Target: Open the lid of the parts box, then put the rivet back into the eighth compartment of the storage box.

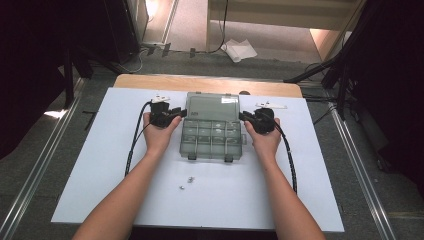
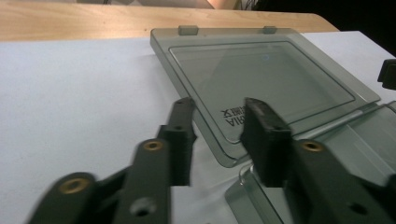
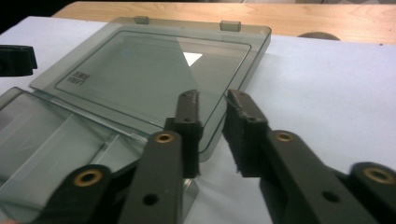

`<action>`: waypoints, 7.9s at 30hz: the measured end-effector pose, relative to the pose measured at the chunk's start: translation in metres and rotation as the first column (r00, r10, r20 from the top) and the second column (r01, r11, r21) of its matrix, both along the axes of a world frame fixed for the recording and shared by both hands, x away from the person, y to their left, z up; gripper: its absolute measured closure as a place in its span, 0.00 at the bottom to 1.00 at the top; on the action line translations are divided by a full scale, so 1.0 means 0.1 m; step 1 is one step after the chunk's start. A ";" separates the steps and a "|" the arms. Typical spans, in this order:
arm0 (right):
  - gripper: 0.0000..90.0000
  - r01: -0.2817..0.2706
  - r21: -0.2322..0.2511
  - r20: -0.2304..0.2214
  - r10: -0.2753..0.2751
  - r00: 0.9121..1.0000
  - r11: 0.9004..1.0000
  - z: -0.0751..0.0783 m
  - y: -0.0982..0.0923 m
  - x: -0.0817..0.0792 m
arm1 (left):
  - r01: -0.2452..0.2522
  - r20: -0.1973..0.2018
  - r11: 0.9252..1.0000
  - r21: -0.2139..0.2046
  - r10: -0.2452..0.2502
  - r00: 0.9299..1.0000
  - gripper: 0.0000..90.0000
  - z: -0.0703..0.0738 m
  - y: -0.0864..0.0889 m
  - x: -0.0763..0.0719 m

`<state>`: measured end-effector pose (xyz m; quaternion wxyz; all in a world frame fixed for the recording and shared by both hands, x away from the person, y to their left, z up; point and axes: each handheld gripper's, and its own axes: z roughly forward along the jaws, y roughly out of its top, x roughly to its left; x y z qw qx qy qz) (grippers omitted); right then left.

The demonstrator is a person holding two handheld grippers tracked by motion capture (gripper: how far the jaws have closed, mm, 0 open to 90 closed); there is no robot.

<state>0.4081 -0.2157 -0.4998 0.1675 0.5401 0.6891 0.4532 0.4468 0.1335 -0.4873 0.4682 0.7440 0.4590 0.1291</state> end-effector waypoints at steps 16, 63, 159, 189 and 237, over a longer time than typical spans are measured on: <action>0.00 -0.057 0.007 0.150 0.055 0.987 0.998 0.14 -0.12 -0.35 | 0.059 0.149 0.995 -0.074 -0.048 0.988 0.29 0.17 0.11 -0.33; 0.00 -0.205 0.016 0.169 0.200 0.965 0.979 0.13 -0.15 -1.34 | 0.138 0.300 0.989 -0.057 -0.115 0.947 0.00 0.10 0.89 -1.57; 0.77 -0.791 -0.257 -0.305 0.730 0.611 0.554 0.44 1.50 -1.10 | 0.141 0.337 0.990 -0.030 -0.122 0.933 0.00 0.00 1.41 -1.97; 0.91 -0.846 -0.297 -0.427 0.731 0.532 0.443 0.22 1.79 -0.98 | 0.160 0.344 0.987 -0.021 -0.143 0.928 0.00 0.01 1.40 -1.97; 0.94 -0.817 -0.315 -0.384 0.723 0.574 0.482 0.43 1.48 -0.95 | 0.159 0.338 0.987 -0.028 -0.140 0.931 0.00 0.00 1.40 -1.96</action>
